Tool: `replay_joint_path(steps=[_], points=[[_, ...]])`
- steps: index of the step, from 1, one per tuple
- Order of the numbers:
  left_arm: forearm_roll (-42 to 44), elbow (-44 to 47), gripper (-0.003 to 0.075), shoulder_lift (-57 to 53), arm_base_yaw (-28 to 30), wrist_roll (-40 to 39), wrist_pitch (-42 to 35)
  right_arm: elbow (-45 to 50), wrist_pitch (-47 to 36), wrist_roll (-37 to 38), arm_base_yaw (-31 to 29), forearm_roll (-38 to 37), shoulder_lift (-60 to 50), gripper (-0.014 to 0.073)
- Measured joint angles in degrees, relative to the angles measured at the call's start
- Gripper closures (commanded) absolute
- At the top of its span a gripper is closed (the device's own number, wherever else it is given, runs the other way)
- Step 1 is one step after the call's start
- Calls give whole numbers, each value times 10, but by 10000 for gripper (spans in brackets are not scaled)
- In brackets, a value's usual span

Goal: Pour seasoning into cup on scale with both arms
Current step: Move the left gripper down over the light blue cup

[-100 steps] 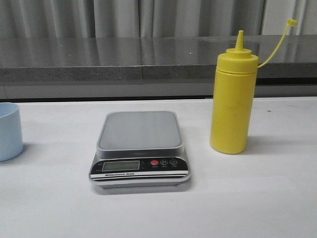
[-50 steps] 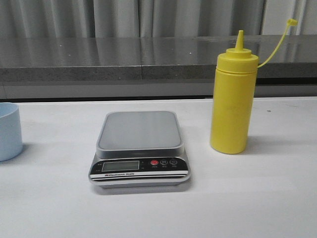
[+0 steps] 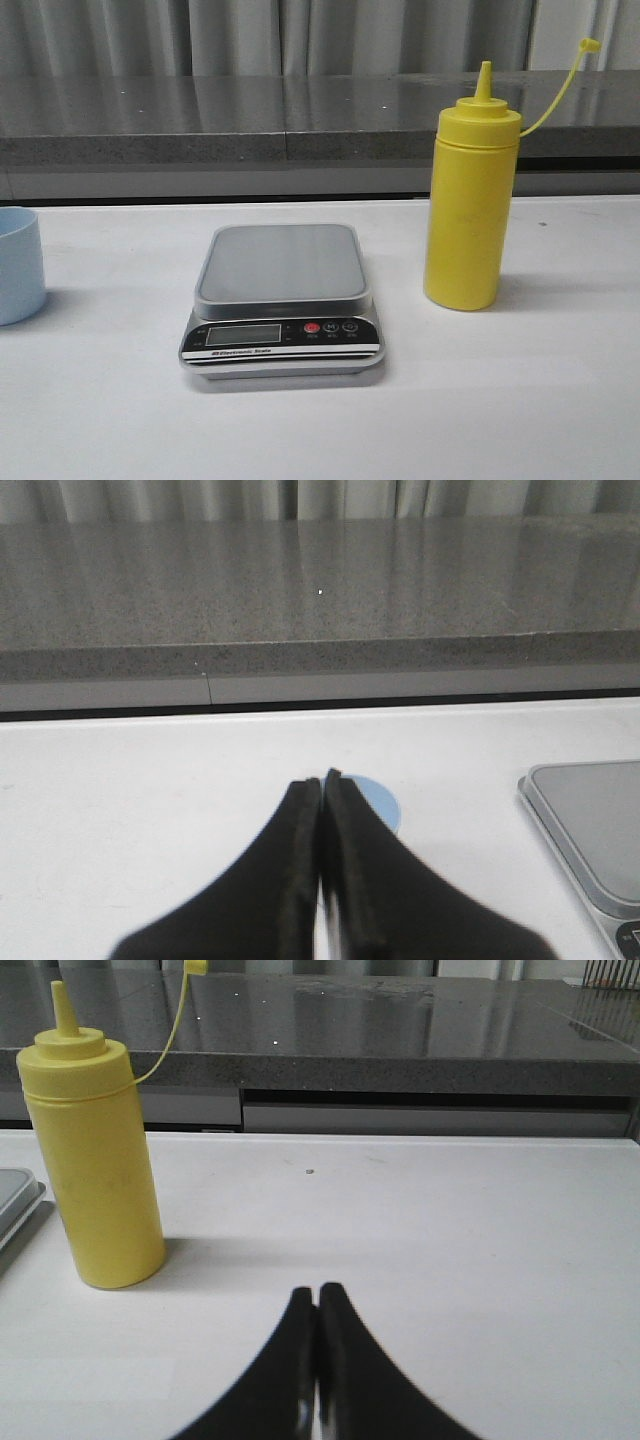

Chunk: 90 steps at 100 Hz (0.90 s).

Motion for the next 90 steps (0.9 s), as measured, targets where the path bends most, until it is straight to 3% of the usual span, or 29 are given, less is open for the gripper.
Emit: replay_joint_path(steps=[45,71,80,90], points=[[-37,-217,740,303,0,0,119,0,0,0,0,0,0,660],[-38,-270,729,410,0,0,133,0,0,0,0,0,0,660],[-38,-273,645,429,0,0,136,0,0,0,0,0,0,660],[-38,-273,452,443,0,0,140,0,0,0,0,0,0,660]])
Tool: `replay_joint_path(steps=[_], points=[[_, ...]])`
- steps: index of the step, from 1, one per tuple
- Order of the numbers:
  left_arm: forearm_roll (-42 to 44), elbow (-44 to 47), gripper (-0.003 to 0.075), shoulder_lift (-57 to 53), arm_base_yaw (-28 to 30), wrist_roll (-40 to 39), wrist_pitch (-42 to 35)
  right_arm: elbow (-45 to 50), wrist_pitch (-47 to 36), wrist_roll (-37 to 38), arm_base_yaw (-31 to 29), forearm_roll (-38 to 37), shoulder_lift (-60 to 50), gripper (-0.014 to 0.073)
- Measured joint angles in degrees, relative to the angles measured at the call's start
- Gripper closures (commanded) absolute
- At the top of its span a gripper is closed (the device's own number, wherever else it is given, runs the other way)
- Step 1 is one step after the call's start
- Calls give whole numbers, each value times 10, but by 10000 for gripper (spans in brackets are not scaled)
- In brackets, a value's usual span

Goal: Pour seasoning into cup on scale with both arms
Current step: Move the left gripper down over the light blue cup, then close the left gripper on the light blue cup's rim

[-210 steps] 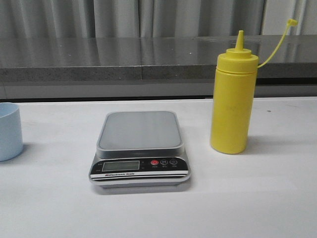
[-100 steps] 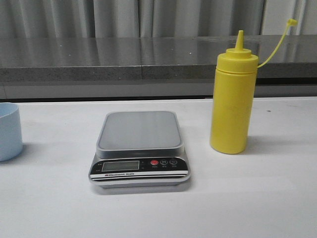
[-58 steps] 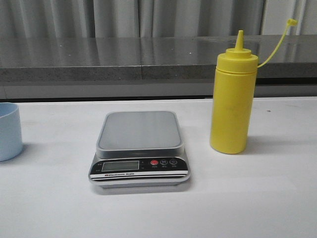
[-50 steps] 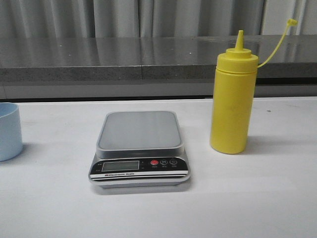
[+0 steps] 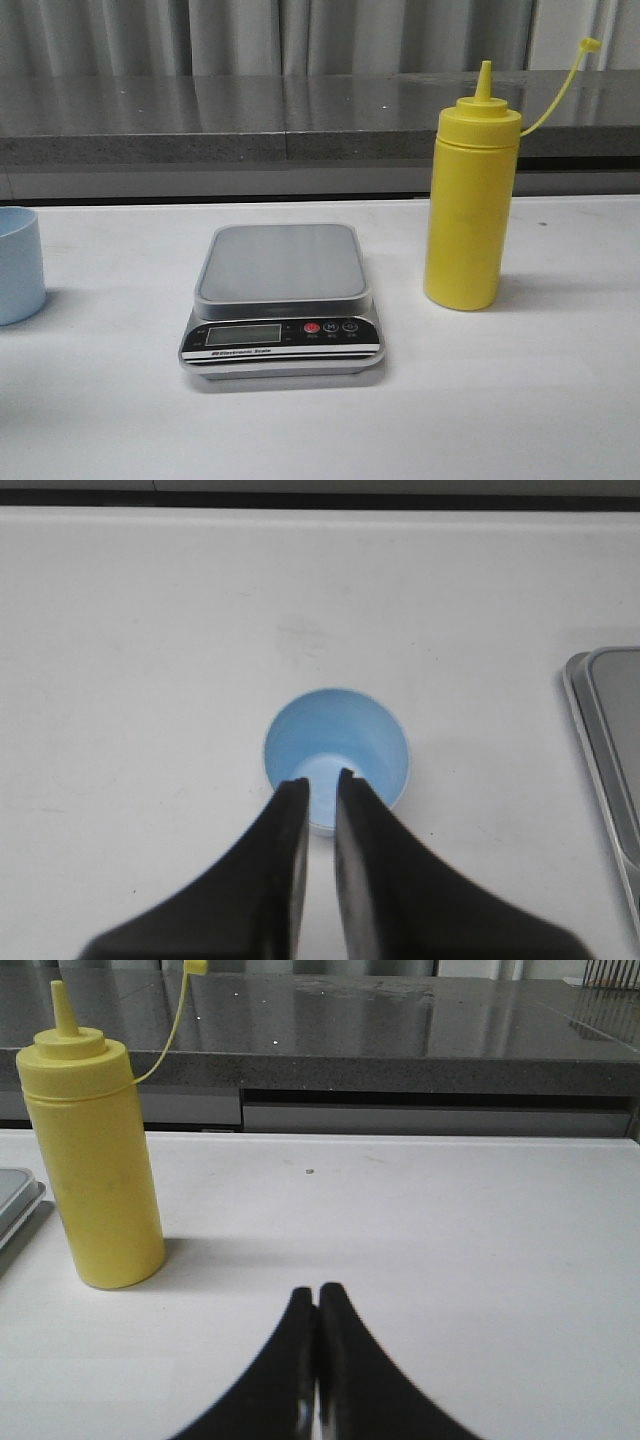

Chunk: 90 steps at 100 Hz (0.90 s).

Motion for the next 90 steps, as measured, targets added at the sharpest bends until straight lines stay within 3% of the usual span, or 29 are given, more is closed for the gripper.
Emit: replay_joint_path(steps=[12,21,90], points=[[0,0,237,10,0,0,1,0,0,0,0,0,0,660],[0,-1,170,18,0,0,1,0,0,0,0,0,0,660],[-7,-18,167,179,27,-1,-55,0,0,0,0,0,0,660]])
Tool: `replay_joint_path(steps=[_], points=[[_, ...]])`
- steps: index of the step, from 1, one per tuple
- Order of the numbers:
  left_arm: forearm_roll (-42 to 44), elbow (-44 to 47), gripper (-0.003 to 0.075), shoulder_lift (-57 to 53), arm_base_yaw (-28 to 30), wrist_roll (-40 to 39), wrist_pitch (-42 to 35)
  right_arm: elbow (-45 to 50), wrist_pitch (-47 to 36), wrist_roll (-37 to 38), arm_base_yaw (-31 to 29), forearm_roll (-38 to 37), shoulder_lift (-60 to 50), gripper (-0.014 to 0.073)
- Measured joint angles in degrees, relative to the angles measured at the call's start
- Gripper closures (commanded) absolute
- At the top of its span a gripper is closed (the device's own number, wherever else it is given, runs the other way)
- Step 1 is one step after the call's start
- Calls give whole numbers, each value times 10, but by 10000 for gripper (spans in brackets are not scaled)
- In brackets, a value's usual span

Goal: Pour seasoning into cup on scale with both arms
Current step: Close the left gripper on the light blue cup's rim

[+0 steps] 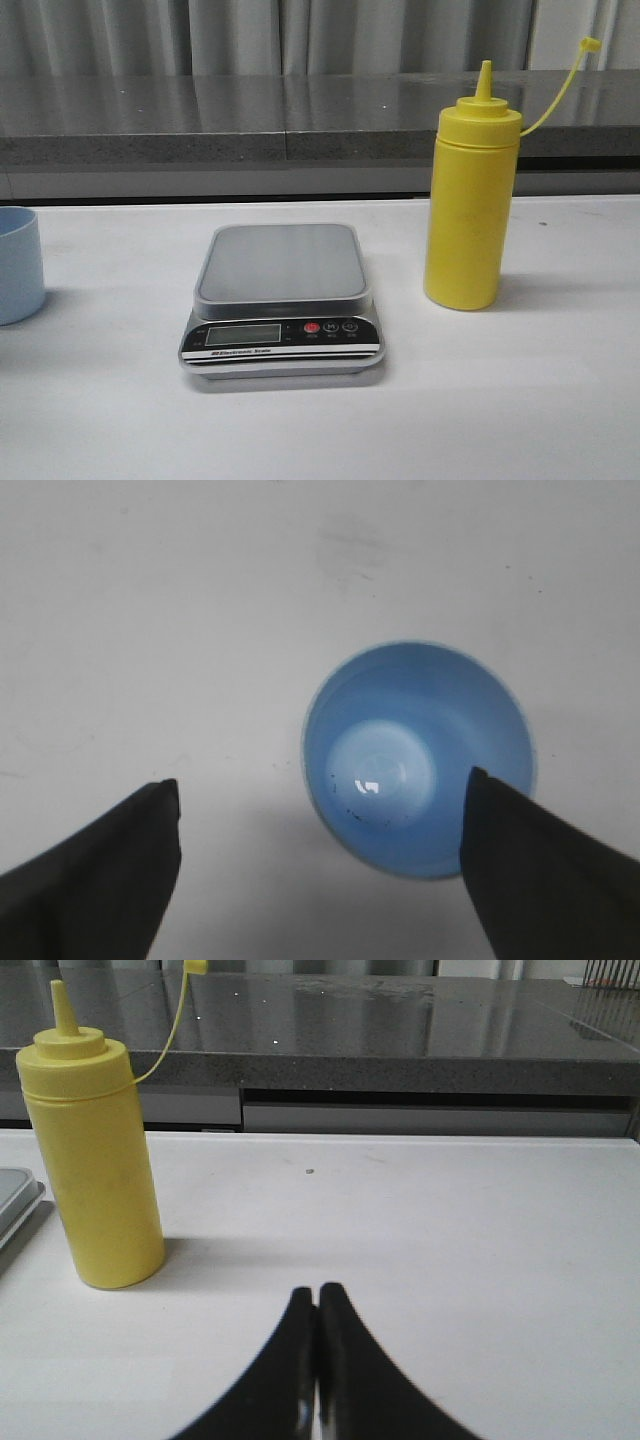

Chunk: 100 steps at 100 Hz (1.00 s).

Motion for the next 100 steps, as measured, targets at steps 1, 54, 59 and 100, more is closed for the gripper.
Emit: replay_joint_path(steps=[1,54,59,100], points=[[0,-2,167,2,0,0,0,0,0,0,0,0,0,660],[0,-57,307,108,0,0,-10,0,0,0,0,0,0,660],[0,-57,349,111,0,0,-10,0,0,0,0,0,0,660],[0,-58,740,111,0,0,-10,0,0,0,0,0,0,660]])
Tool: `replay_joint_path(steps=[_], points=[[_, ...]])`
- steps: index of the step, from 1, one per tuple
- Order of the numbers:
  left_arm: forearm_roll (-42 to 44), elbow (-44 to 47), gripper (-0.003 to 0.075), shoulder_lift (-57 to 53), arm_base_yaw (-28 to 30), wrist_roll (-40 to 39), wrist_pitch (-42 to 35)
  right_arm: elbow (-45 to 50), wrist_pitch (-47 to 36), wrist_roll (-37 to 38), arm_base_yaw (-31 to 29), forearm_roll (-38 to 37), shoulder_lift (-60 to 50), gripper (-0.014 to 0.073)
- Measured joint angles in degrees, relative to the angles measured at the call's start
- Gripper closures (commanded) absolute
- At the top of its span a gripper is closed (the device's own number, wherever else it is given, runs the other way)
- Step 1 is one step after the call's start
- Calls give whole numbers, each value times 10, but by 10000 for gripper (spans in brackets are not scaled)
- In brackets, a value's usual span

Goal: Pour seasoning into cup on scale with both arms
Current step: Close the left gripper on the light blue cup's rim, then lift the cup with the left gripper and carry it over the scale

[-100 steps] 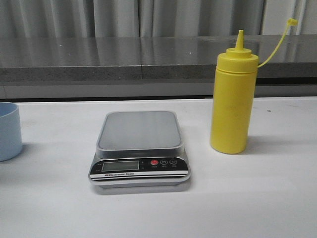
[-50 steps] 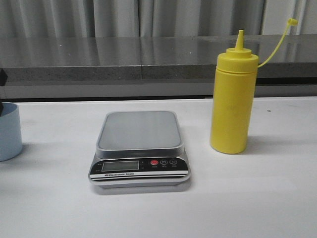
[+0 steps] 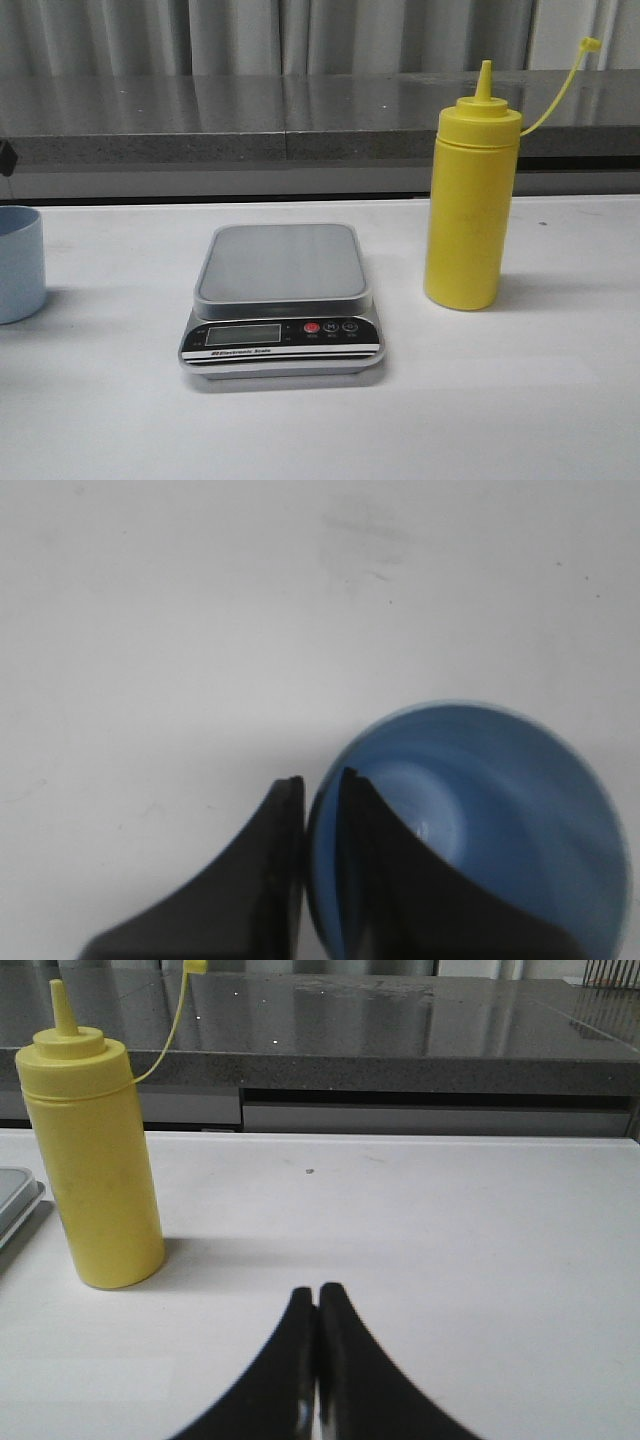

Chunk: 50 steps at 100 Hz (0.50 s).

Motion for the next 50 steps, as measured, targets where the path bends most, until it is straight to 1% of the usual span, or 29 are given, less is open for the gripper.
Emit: replay_joint_path(steps=[14,24,35,50], points=[[-6,0,740,0,0,0,0,0,0,0,0,0,0,660],[-30,-4,740,0,0,0,7,0,0,0,0,0,0,660],[-51,-25,740,-7,0,0,38,0,0,0,0,0,0,660],[-57,-85,740,-20,-11,0,96,0,0,0,0,0,0,660]])
